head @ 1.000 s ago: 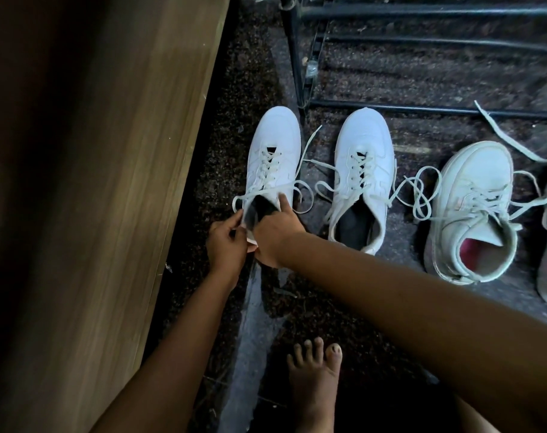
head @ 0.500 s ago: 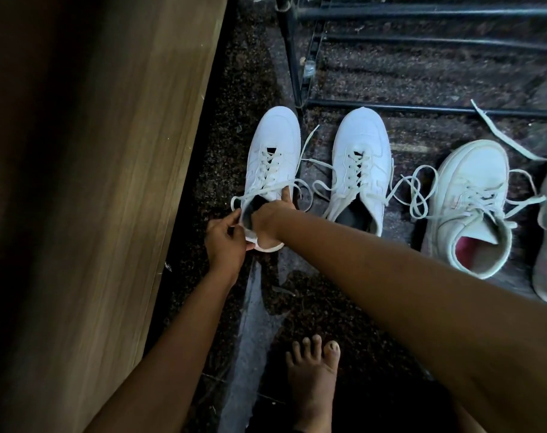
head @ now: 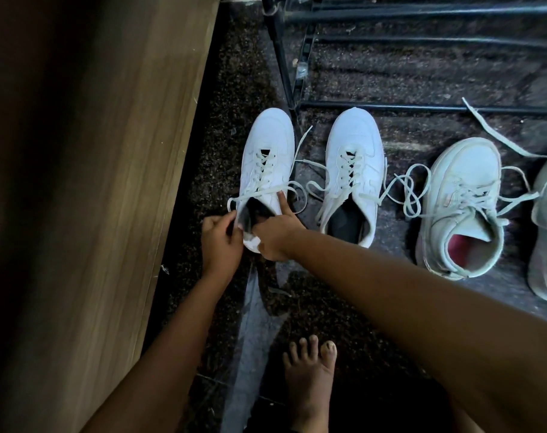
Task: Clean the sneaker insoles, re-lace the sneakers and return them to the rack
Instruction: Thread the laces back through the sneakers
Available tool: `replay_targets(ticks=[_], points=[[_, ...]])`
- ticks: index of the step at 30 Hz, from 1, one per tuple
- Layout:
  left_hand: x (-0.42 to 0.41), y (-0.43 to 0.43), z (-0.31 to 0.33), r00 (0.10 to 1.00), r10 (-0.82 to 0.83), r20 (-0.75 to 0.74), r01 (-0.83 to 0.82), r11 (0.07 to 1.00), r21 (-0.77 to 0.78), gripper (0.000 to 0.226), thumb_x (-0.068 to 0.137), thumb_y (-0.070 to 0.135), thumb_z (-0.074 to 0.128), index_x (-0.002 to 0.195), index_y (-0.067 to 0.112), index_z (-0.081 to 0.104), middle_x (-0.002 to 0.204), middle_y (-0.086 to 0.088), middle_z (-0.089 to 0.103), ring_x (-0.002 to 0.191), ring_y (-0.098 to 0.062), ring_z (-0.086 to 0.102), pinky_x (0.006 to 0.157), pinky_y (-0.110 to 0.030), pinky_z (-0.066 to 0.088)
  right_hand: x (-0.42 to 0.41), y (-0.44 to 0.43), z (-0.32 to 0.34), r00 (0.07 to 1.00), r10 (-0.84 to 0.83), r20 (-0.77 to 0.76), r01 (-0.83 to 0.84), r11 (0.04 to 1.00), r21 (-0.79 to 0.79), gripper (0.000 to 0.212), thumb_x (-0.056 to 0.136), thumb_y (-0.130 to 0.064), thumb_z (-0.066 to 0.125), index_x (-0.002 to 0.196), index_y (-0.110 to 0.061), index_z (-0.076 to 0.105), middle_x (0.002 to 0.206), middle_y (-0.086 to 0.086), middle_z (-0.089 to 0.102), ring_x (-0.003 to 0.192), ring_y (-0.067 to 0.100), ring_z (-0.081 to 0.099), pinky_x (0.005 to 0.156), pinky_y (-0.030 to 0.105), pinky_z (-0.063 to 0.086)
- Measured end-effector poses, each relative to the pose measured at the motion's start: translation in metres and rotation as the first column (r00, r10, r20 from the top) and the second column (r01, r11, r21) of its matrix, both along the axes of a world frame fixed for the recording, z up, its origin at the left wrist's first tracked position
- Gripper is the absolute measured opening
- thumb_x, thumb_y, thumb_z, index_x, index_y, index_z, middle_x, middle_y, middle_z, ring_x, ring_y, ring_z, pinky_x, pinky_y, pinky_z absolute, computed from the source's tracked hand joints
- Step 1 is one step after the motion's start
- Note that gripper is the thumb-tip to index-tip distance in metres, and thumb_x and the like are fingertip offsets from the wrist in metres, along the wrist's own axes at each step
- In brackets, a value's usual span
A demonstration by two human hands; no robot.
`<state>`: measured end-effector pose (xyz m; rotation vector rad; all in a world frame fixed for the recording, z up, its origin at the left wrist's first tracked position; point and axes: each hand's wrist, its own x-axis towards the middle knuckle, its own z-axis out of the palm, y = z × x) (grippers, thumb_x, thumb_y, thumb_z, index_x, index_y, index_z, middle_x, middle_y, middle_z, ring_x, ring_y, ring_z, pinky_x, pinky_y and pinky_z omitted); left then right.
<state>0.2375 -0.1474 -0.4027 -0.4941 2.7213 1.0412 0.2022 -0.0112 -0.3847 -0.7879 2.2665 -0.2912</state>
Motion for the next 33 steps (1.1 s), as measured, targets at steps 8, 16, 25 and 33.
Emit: replay_targets(ticks=[8, 16, 25, 33], points=[[-0.046, -0.001, 0.022, 0.952, -0.293, -0.085, 0.271, 0.941, -0.203, 0.048, 0.081, 0.01, 0.068, 0.127, 0.014, 0.056, 0.122, -0.01, 0.059, 0.088, -0.037, 0.061, 0.079, -0.037, 0.051, 0.034, 0.024, -0.019, 0.731, -0.68, -0.053, 0.464, 0.554, -0.691, 0.031, 0.082, -0.026, 0.041, 0.091, -0.014, 0.068, 0.084, 0.001, 0.069, 0.073, 0.024, 0.065, 0.088, 0.041, 0.045], [-0.054, 0.001, 0.014, 0.941, -0.335, -0.053, 0.314, 0.919, -0.238, 0.029, 0.078, 0.009, 0.067, 0.105, 0.021, 0.063, 0.092, -0.004, 0.068, 0.073, -0.025, 0.063, 0.07, -0.04, 0.054, 0.003, 0.023, -0.018, 0.438, -0.863, 0.251, 0.818, 0.268, -0.509, 0.041, 0.082, -0.004, 0.053, 0.122, -0.009, 0.051, 0.121, 0.009, 0.052, 0.087, 0.023, 0.056, 0.082, 0.029, 0.043], [-0.072, -0.008, 0.04, 0.949, -0.215, -0.229, 0.189, 0.974, -0.126, 0.007, 0.084, 0.014, 0.062, 0.082, 0.02, 0.065, 0.074, 0.005, 0.063, 0.063, -0.008, 0.057, 0.063, -0.028, 0.049, -0.013, 0.027, -0.018, 0.566, -0.784, 0.255, 0.807, 0.465, -0.364, 0.019, 0.089, -0.017, 0.058, 0.108, -0.012, 0.058, 0.121, 0.009, 0.04, 0.087, 0.022, 0.053, 0.082, 0.026, 0.043], [-0.088, -0.012, 0.092, 0.925, -0.013, -0.381, 0.065, 0.99, 0.124, 0.015, 0.085, 0.019, 0.064, 0.075, 0.03, 0.06, 0.067, 0.009, 0.053, 0.057, 0.002, 0.045, 0.06, -0.018, 0.04, -0.025, 0.043, -0.002, 0.579, -0.786, 0.216, 0.764, 0.431, -0.481, 0.005, 0.089, -0.022, 0.055, 0.09, -0.018, 0.057, 0.074, 0.0, 0.06, 0.071, 0.022, 0.058, 0.062, 0.031, 0.042]])
